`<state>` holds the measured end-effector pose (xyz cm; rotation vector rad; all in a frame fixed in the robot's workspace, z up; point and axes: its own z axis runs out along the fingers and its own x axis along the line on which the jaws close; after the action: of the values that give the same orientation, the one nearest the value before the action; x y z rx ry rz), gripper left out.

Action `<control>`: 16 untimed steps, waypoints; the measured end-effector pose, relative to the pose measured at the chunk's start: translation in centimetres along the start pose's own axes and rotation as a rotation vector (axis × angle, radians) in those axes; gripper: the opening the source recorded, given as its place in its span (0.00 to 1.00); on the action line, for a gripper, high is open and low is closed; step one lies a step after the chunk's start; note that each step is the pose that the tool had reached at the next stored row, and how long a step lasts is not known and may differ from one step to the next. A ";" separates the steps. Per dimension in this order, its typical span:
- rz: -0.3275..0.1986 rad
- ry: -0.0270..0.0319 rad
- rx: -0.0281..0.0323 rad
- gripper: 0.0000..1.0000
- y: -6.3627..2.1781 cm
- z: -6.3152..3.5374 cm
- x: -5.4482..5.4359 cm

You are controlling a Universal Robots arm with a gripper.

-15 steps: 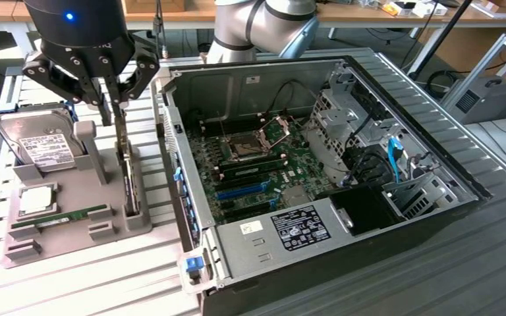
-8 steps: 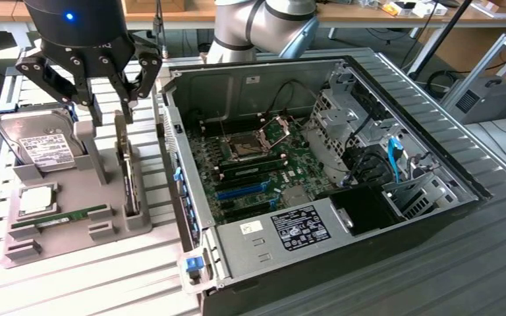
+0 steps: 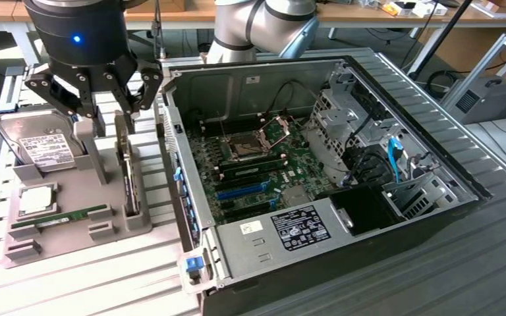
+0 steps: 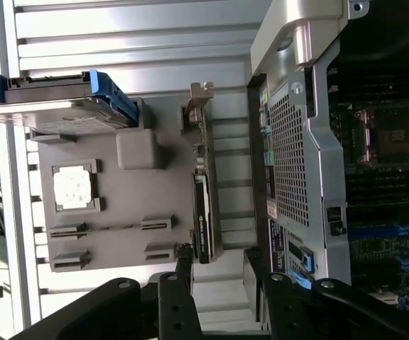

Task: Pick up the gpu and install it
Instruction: 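Pick up the gpu and move the gpu toward the slot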

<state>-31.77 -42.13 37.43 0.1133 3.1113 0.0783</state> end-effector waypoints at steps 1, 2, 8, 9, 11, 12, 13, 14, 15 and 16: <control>0.000 -0.0001 -0.0001 0.42 -0.02 0.31 0.0; 0.000 0.0000 0.0000 0.42 -0.03 0.62 0.0; 0.000 0.0000 0.0000 0.42 -0.10 1.89 0.0; 0.000 0.0000 0.0001 0.42 -0.11 2.07 0.1; 0.000 0.0001 0.0001 0.42 -0.12 2.42 0.1; 0.000 0.0000 0.0001 0.42 -0.14 2.63 0.1; 0.000 0.0000 0.0001 0.42 -0.15 2.81 0.1; 0.000 0.0000 0.0001 0.42 -0.16 3.00 0.1; 0.000 0.0001 0.0001 0.42 -0.16 3.19 0.1; 0.000 0.0001 0.0000 0.42 -0.18 3.47 0.1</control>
<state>-31.77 -42.13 33.95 0.1133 3.1114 0.0782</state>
